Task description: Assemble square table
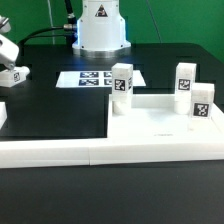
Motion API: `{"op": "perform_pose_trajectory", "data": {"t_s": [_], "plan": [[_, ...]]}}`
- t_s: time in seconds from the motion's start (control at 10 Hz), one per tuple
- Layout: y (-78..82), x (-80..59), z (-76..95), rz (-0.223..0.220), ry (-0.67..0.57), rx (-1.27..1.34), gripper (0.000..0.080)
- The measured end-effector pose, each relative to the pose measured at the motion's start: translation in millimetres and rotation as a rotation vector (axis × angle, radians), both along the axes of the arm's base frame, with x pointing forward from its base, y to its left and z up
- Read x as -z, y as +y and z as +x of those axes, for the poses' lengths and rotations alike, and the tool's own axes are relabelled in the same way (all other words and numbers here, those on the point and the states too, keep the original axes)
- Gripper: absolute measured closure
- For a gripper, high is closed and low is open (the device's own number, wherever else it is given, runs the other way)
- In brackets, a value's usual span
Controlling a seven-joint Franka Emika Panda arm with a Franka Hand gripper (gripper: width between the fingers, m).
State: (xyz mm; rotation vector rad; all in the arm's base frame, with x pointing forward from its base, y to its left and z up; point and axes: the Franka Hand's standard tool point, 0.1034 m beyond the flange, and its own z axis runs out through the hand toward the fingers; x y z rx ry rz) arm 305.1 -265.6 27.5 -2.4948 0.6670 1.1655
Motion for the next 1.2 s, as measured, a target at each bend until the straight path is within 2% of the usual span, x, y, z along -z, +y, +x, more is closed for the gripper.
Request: {"op": "perform_pose_trajectory", "data": {"t_s": [0.1,0.2,0.4,0.9,1.0,1.1,1.2], "plan": [[2.8,3.1,2.4,-0.013,0.016,0.010,0.0151],[13.8,8.7,0.2,-0.011,0.037,0.020,0.0151],[26.2,16.3,-3.1,0.002,0.061,0.016,0.0151],[24.6,19.9,-2.6,-0.012,0.048,0.009,0.0162],[24.5,19.9,-2.6,-0.012,0.048,0.009,0.0332],[24.4,19.9,-2.7,-0.012,0.048,0.010,0.0332],[24.3,19.9,-2.8,-0.012,0.048,0.010,0.0513]]}}
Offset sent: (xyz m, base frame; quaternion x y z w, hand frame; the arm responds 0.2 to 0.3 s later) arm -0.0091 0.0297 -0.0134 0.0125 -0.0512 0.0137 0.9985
